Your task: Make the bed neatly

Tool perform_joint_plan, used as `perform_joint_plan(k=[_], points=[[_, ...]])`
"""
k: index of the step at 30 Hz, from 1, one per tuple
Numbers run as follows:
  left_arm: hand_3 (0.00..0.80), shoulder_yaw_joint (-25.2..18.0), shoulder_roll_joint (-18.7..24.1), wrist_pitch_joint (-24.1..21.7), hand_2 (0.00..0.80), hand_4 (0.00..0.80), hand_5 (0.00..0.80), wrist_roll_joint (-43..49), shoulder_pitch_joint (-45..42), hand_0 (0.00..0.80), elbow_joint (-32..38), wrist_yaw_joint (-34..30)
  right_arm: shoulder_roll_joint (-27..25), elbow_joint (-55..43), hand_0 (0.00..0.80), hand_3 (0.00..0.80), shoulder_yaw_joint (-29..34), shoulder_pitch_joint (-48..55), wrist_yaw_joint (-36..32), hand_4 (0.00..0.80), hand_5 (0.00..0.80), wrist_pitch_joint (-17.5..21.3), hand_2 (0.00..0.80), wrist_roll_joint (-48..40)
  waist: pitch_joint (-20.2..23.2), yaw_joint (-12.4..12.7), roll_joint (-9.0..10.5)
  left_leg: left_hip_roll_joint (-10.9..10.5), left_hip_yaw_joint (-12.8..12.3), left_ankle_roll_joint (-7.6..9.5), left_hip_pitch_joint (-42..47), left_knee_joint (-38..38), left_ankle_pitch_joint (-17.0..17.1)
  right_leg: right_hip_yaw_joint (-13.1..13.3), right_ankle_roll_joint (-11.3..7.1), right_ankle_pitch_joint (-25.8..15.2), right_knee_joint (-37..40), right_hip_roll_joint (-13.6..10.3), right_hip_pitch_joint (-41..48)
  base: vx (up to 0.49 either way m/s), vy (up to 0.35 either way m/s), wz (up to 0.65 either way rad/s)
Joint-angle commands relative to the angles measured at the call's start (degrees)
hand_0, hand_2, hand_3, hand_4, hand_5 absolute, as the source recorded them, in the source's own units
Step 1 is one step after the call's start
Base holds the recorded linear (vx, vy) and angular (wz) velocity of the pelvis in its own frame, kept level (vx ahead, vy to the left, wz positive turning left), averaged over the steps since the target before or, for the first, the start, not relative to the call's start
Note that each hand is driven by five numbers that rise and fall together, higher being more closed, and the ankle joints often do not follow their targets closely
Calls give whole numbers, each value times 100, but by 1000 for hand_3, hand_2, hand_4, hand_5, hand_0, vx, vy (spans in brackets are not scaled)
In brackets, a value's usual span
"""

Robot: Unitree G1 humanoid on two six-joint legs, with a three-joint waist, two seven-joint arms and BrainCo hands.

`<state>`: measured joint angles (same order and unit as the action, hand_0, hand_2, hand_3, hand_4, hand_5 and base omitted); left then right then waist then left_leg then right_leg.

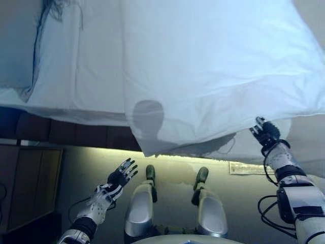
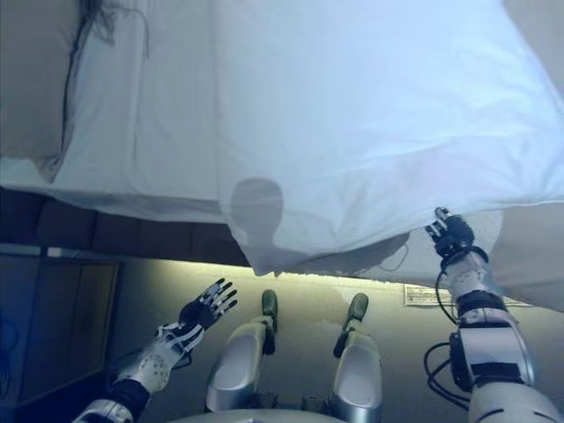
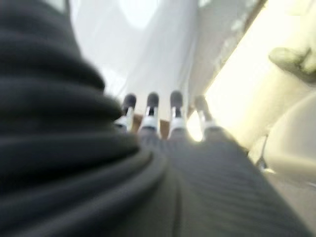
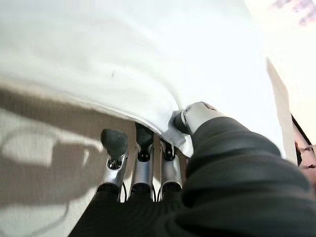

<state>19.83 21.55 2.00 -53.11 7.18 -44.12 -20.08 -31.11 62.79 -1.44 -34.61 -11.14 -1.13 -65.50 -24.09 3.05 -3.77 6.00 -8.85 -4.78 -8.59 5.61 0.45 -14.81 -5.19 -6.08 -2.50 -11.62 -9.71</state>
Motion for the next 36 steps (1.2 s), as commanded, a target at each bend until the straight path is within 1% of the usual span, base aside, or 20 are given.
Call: perform_joint_plan(k=[1, 3, 4, 6, 8, 10, 13, 15, 18, 22, 27, 30, 33, 36], points=[[0, 284, -148, 553, 0, 0, 0, 246, 463, 0, -190, 206, 122, -559, 800, 800, -289, 39, -248, 800, 800, -17, 800, -173, 508, -96, 112, 697, -14, -372, 163, -478, 440, 98, -446, 349, -288, -278, 114, 51, 30, -11], [0, 342, -272, 954, 0, 0, 0, 137, 724, 0, -234, 238, 331, -788, 800, 800, -432, 169, -193, 800, 800, -26, 800, -177, 605, -190, 162, 724, -90, -385, 324, -568, 445, 120, -468, 333, -193, -254, 255, 65, 5, -11], [0, 389, -365, 1243, 0, 0, 0, -11, 857, 0, -259, 208, 452, -909, 800, 800, -523, 247, -168, 800, 800, -31, 800, -192, 667, -247, 198, 734, -125, -385, 410, -611, 451, 147, -473, 315, -143, -232, 325, 110, -18, -8], [0, 466, -504, 1708, 0, 0, 0, -304, 1038, 0, -295, 47, 635, -1077, 800, 800, -653, 390, -144, 800, 800, -58, 800, -213, 782, -330, 252, 750, -176, -382, 516, -673, 465, 190, -472, 282, -69, -193, 404, 106, -22, -15], [0, 579, -768, 2211, 0, 0, 0, -949, 1233, 0, -391, 17, 845, -1231, 800, 800, -823, 490, -60, 800, 800, -94, 800, -194, 898, -423, 311, 789, -281, -387, 687, -732, 465, 239, -463, 271, 22, -144, 554, 125, -24, -19], [0, 626, -991, 2565, 0, 0, 0, -1371, 1380, 0, -561, 71, 1007, -1239, 800, 800, -933, 538, -68, 800, 800, -43, 800, -137, 982, -473, 354, 815, -331, -394, 781, -737, 453, 271, -451, 284, 53, -108, 650, 133, -41, -24], [0, 630, -1310, 2942, 0, 0, 0, -2211, 1579, 0, -882, 235, 1222, -1258, 800, 800, -1091, 520, 0, 800, 800, 9, 800, -160, 1075, -516, 446, 866, -394, -412, 911, -725, 421, 282, -448, 316, 77, -71, 790, 129, -74, -13], [0, 499, -1534, 3281, 0, 0, 0, -2993, 1622, 0, -981, 293, 1352, -1350, 800, 800, -1183, 598, 32, 800, 800, 30, 800, -134, 1124, -542, 525, 896, -446, -414, 993, -716, 383, 299, -451, 336, 96, -51, 869, 122, -89, -19], [0, 314, -1788, 3538, 0, 0, 0, -3863, 1581, 0, -991, 458, 1523, -1418, 800, 800, -1271, 795, -19, 800, 800, 140, 800, -120, 1170, -552, 638, 940, -506, -427, 1080, -741, 339, 317, -469, 346, 138, -10, 951, 85, -110, -6], [0, 221, -1976, 3598, 0, 0, 0, -4500, 1513, 0, -928, 996, 1743, -1589, 800, 800, -1362, 1052, 23, 800, 800, 319, 800, -138, 1179, -557, 816, 1005, -530, -446, 1131, -807, 329, 330, -487, 341, 171, 66, 994, 32, -147, -4], [0, 159, -2072, 3600, 0, 0, 0, -5052, 1512, 0, -927, 1649, 1854, -1781, 800, 800, -1420, 1128, 111, 800, 800, 327, 800, -158, 1159, -589, 952, 1089, -576, -478, 1142, -761, 301, 352, -484, 335, 195, 119, 1019, 27, -100, -7], [0, 126, -2102, 3447, 0, 0, 0, -5217, 1506, 0, -938, 1616, 1865, -1865, 800, 800, -1466, 1159, 101, 800, 800, 295, 800, -179, 1162, -618, 1014, 1134, -623, -491, 1176, -778, 289, 367, -485, 337, 230, 149, 1040, 27, -67, -1], [0, 94, -2117, 3138, 0, 0, 0, -5328, 1532, 0, -881, 1384, 1869, -1894, 800, 800, -1509, 1192, 53, 800, 800, 254, 800, -158, 1166, -651, 1054, 1168, -671, -511, 1194, -785, 288, 391, -479, 336, 250, 179, 1041, 8, -39, -4], [0, 38, -2128, 2817, 0, 0, 0, -5251, 1505, 0, -742, 1181, 1841, -2003, 800, 800, -1519, 1390, 49, 800, 800, 222, 800, -91, 1168, -681, 1076, 1203, -707, -533, 1218, -796, 293, 401, -478, 341, 248, 198, 1043, -1, -21, -3]])
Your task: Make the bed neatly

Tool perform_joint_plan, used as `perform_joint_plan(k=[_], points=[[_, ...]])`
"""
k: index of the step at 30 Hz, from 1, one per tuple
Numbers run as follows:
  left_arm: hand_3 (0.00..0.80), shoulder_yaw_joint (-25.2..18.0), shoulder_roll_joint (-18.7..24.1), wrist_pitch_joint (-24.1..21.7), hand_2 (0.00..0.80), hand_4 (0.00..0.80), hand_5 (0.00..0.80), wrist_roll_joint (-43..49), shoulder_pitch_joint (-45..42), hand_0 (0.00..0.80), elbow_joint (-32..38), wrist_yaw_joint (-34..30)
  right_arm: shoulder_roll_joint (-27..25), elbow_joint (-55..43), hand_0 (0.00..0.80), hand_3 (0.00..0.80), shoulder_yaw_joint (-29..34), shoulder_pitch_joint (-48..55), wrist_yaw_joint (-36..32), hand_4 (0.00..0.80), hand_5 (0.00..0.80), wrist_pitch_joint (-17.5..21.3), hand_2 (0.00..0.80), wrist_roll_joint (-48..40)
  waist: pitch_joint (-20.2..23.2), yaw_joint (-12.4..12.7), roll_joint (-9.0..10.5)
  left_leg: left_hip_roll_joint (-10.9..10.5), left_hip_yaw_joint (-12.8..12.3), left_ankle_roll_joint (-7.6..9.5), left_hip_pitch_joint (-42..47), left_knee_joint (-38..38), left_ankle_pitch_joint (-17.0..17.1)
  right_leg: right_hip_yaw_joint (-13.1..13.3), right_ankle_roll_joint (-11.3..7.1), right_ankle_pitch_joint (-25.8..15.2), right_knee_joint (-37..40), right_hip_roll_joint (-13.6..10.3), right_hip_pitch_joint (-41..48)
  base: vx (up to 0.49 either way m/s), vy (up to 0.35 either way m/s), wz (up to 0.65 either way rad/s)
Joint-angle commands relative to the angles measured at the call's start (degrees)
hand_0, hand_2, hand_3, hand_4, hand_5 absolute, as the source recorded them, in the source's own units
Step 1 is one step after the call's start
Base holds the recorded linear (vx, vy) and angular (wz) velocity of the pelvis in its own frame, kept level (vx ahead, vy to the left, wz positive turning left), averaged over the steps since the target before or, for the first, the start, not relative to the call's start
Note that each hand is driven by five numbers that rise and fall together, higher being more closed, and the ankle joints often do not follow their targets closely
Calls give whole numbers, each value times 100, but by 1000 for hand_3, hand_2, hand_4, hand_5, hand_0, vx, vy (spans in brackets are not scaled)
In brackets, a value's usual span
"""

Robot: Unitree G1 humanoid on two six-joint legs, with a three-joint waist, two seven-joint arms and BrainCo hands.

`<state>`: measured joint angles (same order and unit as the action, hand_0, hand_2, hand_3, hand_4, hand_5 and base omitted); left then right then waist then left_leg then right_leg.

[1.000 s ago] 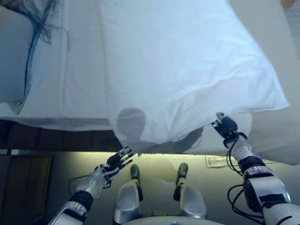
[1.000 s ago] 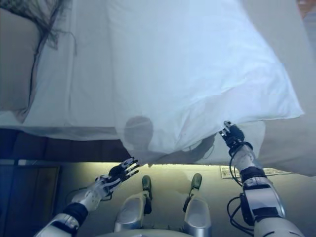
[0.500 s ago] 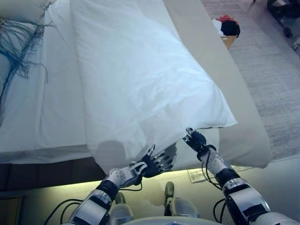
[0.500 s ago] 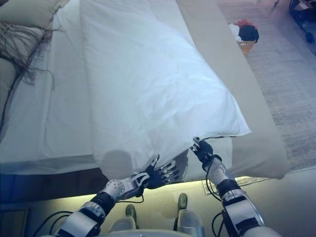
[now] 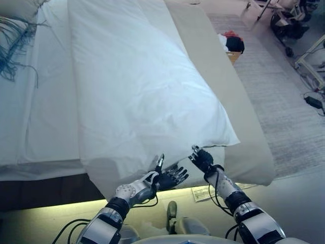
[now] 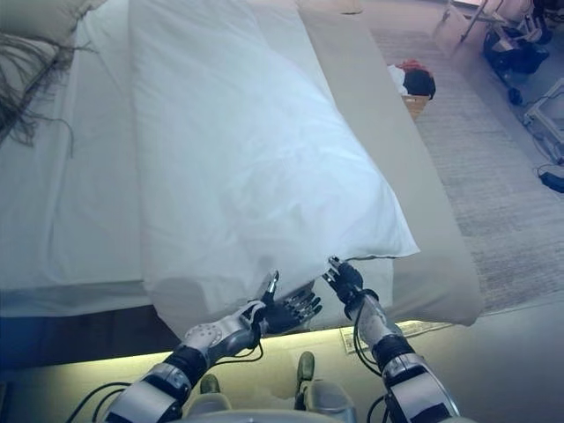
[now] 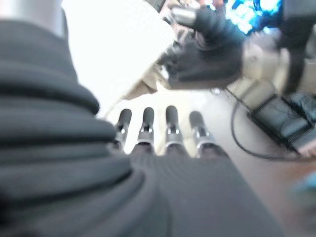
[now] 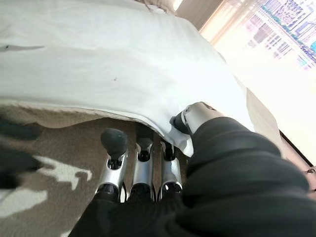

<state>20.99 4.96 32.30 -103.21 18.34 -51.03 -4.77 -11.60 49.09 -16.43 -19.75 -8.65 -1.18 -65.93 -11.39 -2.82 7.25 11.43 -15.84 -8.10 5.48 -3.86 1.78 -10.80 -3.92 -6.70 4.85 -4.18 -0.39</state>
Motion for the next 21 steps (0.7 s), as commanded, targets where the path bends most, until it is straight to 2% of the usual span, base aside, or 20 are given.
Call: perform_joint_plan(k=[1, 12, 18, 19, 20, 21], points=[[0, -91, -474, -290, 0, 0, 0, -211, 374, 0, -30, -368, -123, -633, 800, 800, -8, -46, -208, 800, 800, 221, 800, -41, -101, -94, -26, 665, -8, -203, -183, 150, 158, -4, -605, 407, -488, -547, 120, 0, 0, 0], [0, -429, -379, -1485, 0, 0, 0, -147, 265, 0, -148, -563, -180, -348, 800, 800, 158, 286, -393, 800, 800, 212, 800, 7, 8, -6, -138, 621, 110, -222, -63, 91, 158, -135, -609, 470, -478, -617, 290, 27, 13, -1], [0, -654, -291, -1929, 0, 0, 0, -119, 131, 0, -193, -564, -138, -342, 800, 800, 178, 474, -378, 800, 800, 217, 800, 71, 87, 96, -184, 595, 230, -238, 5, 6, 185, -258, -609, 525, -483, -638, 389, 51, 23, 9], [536, -696, -278, -1990, 536, 536, 536, -100, 120, 536, -214, -547, -127, -305, 800, 800, 175, 488, -394, 800, 800, 229, 800, 70, 99, 116, -191, 594, 251, -240, 15, -9, 187, -282, -610, 534, -487, -640, 403, 51, 8, 4], [800, -760, -265, -2038, 800, 800, 800, -55, 109, 800, -245, -572, -112, -267, 800, 800, 199, 499, -407, 800, 800, 232, 800, 93, 111, 131, -194, 589, 278, -246, 26, -20, 186, -293, -613, 541, -488, -640, 419, 56, 4, 4], [800, -790, -261, -2090, 800, 800, 800, -43, 95, 800, -246, -586, -101, -247, 800, 800, 195, 521, -406, 800, 800, 250, 800, 96, 120, 152, -198, 585, 303, -245, 32, -27, 183, -312, -612, 546, -489, -642, 433, 45, 2, 9]])
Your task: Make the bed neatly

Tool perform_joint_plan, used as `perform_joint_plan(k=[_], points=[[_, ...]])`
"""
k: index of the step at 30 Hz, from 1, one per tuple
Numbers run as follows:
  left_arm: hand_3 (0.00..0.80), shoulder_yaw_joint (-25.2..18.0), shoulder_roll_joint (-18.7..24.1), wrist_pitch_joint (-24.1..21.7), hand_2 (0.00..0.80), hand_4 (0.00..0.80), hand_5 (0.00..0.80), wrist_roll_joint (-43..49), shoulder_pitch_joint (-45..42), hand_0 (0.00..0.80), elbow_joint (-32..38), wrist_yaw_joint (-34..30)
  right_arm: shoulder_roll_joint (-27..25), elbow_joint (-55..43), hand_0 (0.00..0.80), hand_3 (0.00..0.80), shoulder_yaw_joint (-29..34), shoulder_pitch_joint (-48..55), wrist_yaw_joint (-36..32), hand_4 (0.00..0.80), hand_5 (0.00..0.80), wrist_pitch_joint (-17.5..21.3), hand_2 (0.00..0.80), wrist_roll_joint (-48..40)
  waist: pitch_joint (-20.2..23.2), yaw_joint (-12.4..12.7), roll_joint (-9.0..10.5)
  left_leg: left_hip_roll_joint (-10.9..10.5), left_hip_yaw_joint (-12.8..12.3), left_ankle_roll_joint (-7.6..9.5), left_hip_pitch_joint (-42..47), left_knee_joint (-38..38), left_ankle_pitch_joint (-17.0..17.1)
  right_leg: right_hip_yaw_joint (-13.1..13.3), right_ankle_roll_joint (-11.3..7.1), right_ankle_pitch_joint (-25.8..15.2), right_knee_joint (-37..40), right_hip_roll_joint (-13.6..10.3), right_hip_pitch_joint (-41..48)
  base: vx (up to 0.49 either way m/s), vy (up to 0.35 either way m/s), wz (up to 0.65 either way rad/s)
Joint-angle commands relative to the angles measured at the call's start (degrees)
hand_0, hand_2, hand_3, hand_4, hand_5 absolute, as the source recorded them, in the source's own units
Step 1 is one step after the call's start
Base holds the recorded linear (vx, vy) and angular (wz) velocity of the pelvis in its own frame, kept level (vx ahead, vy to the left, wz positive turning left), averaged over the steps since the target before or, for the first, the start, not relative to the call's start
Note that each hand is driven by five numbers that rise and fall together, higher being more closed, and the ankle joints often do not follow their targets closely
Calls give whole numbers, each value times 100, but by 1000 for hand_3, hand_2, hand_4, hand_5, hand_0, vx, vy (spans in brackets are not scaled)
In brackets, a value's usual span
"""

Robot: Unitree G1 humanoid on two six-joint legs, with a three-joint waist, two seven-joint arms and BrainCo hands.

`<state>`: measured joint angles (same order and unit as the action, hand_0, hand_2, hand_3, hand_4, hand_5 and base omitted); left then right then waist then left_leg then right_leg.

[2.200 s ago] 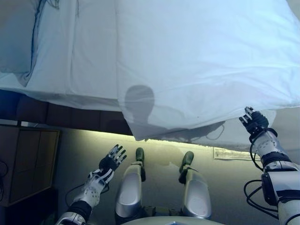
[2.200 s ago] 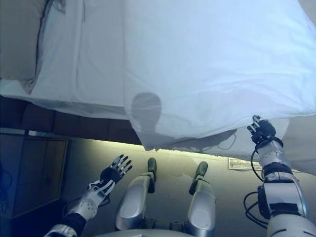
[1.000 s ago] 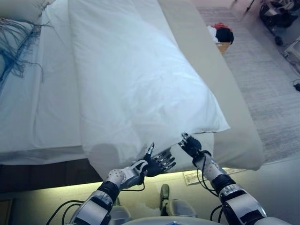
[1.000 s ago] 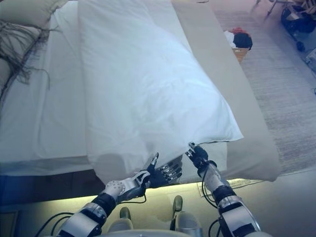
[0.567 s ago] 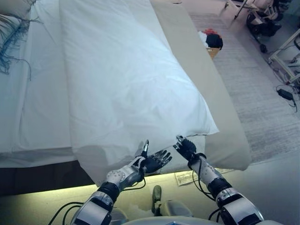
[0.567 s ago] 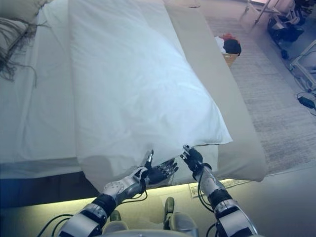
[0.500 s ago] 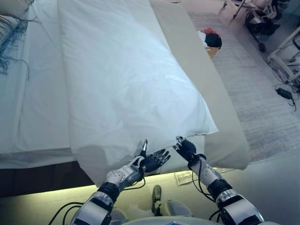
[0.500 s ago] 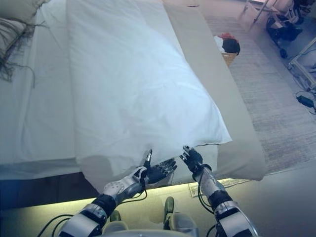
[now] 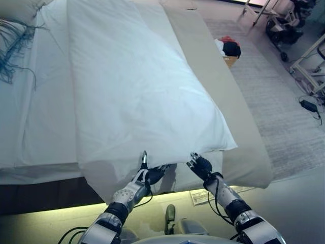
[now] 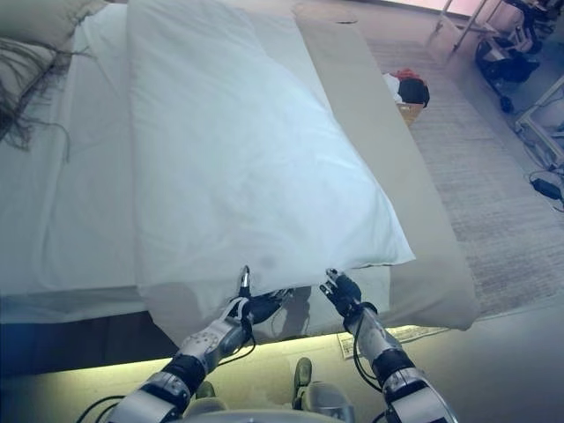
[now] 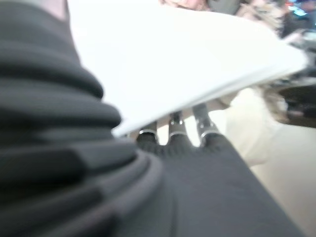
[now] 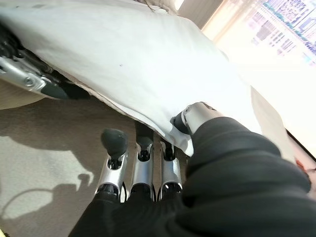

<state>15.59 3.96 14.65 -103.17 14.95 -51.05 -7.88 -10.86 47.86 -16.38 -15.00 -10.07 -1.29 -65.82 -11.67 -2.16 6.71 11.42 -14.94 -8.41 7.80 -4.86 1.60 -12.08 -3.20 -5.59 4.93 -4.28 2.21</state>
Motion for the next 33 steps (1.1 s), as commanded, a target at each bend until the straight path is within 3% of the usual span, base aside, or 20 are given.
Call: perform_joint_plan(k=[1, 7, 8, 9, 10, 21, 25, 33], points=[[800, -259, -157, -341, 800, 800, 800, -47, 422, 800, -237, -280, -175, -117, 800, 800, 190, 53, -262, 800, 800, 264, 800, 82, 150, 92, -147, 584, 227, -214, -198, 71, 201, -195, -684, 438, -497, -632, 181, 41, 3, 18], [800, -363, -112, -580, 800, 800, 800, -60, 274, 800, -116, -255, -142, -73, 800, 800, 193, 142, -28, 800, 800, 286, 800, 160, 145, 193, -157, 561, 345, -213, -185, 51, 186, -273, -685, 471, -513, -631, 235, 18, 3, 7], [800, -379, -108, -604, 800, 800, 800, -73, 258, 800, -114, -244, -139, -65, 634, 634, 197, 162, 0, 634, 634, 239, 634, 177, 150, 202, -158, 559, 358, -213, -180, 47, 188, -279, -686, 474, -514, -629, 246, 41, 16, 5], [800, -409, -103, -646, 800, 800, 800, -81, 246, 800, -123, -226, -138, -27, 392, 392, 211, 185, 37, 392, 392, 139, 392, 192, 156, 215, -156, 560, 372, -215, -180, 45, 189, -285, -687, 480, -519, -628, 252, 41, 14, 8], [800, -427, -103, -684, 800, 800, 800, -82, 235, 800, -147, -230, -144, 22, 0, 0, 221, 176, 62, 0, 0, 76, 0, 203, 157, 224, -157, 560, 384, -216, -175, 37, 188, -295, -684, 485, -520, -626, 258, 38, 13, 12], [800, -1038, 150, -995, 800, 800, 800, 154, 211, 800, -449, -389, -183, 581, 0, 0, 349, 129, 247, 0, 0, -389, 0, 240, 58, 384, -116, 555, 568, -232, -255, 12, 216, -389, -656, 539, -545, -598, 274, 7, 27, 6], [800, -1263, 222, -933, 800, 800, 800, 678, -1, 800, -538, -697, -251, 673, 0, 0, 340, 485, -360, 0, 0, -750, 0, 805, 140, 410, -197, 457, 637, -203, -264, -14, 194, -426, -675, 537, -486, -685, 333, 15, 155, 4], [800, -2555, 834, -797, 800, 800, 800, 1867, -666, 800, -1095, -1384, -544, 1879, 0, 0, 1256, 1158, -929, 0, 0, -940, 0, 1315, 340, 534, -467, 153, 824, -113, -172, -14, 47, -598, -767, 594, -399, -929, 627, 9, 144, 17]])
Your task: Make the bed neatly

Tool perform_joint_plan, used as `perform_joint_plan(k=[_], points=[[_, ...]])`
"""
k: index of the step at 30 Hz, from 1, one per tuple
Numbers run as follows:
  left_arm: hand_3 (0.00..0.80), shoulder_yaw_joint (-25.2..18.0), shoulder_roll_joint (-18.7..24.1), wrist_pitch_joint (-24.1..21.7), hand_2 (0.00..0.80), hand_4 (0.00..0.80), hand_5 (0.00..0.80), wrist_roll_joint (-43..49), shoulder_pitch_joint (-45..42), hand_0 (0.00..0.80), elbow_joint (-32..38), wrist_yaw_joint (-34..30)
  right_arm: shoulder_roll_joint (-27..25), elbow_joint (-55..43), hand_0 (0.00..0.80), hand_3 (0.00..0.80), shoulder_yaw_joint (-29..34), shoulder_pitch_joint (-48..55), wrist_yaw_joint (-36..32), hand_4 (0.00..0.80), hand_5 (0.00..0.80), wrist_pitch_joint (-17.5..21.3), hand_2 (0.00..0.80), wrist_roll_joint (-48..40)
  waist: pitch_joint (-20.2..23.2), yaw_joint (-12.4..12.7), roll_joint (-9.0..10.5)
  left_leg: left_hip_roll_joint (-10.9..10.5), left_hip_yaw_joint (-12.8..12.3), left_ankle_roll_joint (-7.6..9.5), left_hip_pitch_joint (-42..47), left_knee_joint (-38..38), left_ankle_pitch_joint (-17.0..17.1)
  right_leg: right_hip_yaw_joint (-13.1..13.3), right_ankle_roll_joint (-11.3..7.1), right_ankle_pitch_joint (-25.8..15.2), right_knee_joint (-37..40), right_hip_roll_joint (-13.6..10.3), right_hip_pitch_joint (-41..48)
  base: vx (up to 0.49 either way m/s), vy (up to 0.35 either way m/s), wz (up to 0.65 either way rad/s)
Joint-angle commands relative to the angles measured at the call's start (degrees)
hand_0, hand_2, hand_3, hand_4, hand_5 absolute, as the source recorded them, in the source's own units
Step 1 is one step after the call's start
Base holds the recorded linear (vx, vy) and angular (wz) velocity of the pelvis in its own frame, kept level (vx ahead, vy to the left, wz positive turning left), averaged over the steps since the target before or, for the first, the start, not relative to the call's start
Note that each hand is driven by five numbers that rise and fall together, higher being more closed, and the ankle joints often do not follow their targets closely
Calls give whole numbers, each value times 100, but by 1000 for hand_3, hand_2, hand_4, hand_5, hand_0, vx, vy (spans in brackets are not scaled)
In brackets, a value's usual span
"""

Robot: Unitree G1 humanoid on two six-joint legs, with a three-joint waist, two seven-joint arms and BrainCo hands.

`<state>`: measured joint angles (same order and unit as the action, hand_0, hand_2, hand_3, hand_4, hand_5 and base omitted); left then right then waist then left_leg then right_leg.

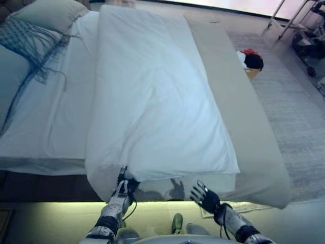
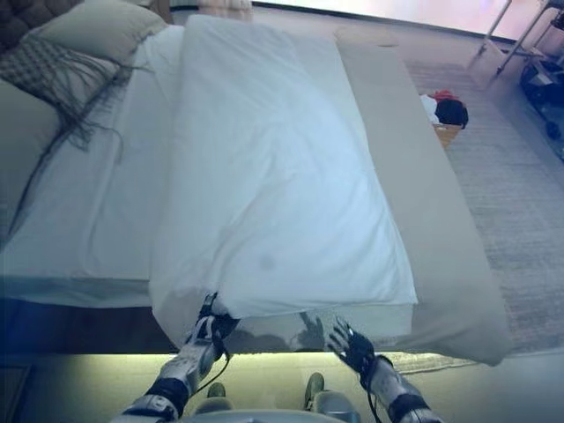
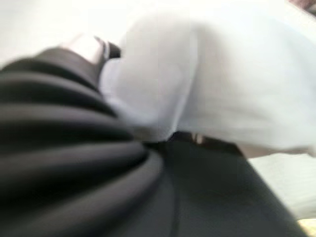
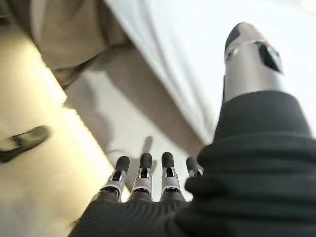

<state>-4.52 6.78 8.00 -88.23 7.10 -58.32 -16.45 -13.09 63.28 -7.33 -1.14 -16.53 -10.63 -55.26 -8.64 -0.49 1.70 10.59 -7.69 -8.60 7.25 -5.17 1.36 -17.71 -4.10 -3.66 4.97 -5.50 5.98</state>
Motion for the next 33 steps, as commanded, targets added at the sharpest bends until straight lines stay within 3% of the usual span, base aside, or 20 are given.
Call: perform_joint_plan(k=[1, 8, 10, 13, 17, 21, 24, 25, 28, 29, 31, 33], points=[[800, -635, 630, -172, 800, 800, 800, 480, 75, 800, -439, -576, -357, 408, 0, 0, 418, -242, -298, 0, 0, -21, 0, 294, 57, 378, 7, 214, 107, -88, -108, 17, 61, -45, -683, 403, -382, -820, 280, 8, 133, 10], [800, -1651, 1792, -162, 800, 800, 800, 981, -467, 800, -1015, -752, -633, 686, 0, 0, 664, -382, -291, 0, 0, 31, 0, 276, 229, 571, -307, -9, 234, -11, -110, 17, 31, -150, -717, 430, -301, -954, 455, -16, 169, 3], [800, -2146, 2364, 222, 800, 800, 800, 1133, -651, 800, -1273, -917, -744, 779, 0, 0, 717, -414, -259, 0, 0, 66, 0, 211, 280, 657, -398, -101, 268, 28, -144, 17, 27, -216, -738, 403, -264, -1010, 491, -39, 229, 13], [800, -2678, 2883, 496, 800, 800, 800, 1267, -869, 800, -1558, -1071, -870, 908, 0, 0, 805, -470, -205, 0, 0, 112, 0, 130, 329, 783, -491, -261, 280, 86, -210, 17, 4, -374, -800, 299, -133, -1120, 568, -53, 255, 12], [800, -3118, 3310, 780, 800, 800, 800, 1607, -1053, 800, -1807, -1157, -1032, 991, 0, 0, 971, -527, -98, 0, 0, 169, 0, -144, 355, 955, -550, -573, 323, 189, -304, 17, -82, -641, -865, 0, -50, -1373, 592, -77, 296, 5], [800, -3391, 3525, 969, 800, 800, 800, 1439, -1121, 800, -1850, -837, -1153, 1013, 0, 0, 1130, -643, 29, 0, 0, 207, 0, -180, 310, 1022, -575, -940, 232, 353, -337, 17, -186, -860, -995, -624, -95, -1785, 347, -125, 292, 9], [800, -3470, 3538, 975, 800, 800, 800, 1359, -1092, 800, -1751, -646, -1151, 1036, 0, 0, 1227, -749, 5, 0, 0, 223, 0, -175, 266, 1038, -588, -1042, 212, 483, -310, 17, -244, -705, -966, -469, -817, -1784, 113, -133, 195, 1], [800, -3344, 3539, 899, 800, 800, 800, 1231, -968, 800, -1631, -540, -1122, 1020, 0, 0, 1179, -781, -52, 0, 0, 283, 0, -327, 268, 1003, -618, -1098, 309, 628, -363, 17, -160, -443, -832, -141, -1645, -1440, 21, -182, 155, 7], [800, -2969, 3439, 567, 800, 800, 800, 846, -693, 800, -1425, -341, -1102, 962, 0, 0, 1036, -779, -270, 0, 0, 410, 0, -492, 242, 881, -520, -1330, 475, 761, -513, 17, -7, 124, -658, 395, -2497, -498, -232, -179, 56, 34], [800, -2865, 3394, 437, 800, 800, 800, 732, -597, 800, -1299, -218, -1147, 938, 0, 0, 1039, -807, -347, 0, 0, 387, 0, -505, 232, 821, -432, -1461, 546, 784, -579, 17, 35, 345, -631, 484, -2559, -109, -255, -190, -27, 58], [800, -2663, 3331, 306, 800, 800, 800, 529, -433, 800, -1086, 35, -1252, 939, 0, 0, 1040, -915, -434, 0, 0, 337, 0, -517, 241, 754, -352, -1646, 727, 777, -767, 26, 130, 753, -461, 623, -2281, 408, -203, -195, -49, 60], [800, -2456, 3261, 198, 800, 800, 800, 367, -277, 800, -981, 295, -1293, 1028, 0, 0, 994, -1063, -485, 0, 0, 389, 0, -587, 239, 752, -328, -1786, 870, 749, -871, 72, 159, 957, -344, 767, -1872, 561, -105, -173, -57, 44]])
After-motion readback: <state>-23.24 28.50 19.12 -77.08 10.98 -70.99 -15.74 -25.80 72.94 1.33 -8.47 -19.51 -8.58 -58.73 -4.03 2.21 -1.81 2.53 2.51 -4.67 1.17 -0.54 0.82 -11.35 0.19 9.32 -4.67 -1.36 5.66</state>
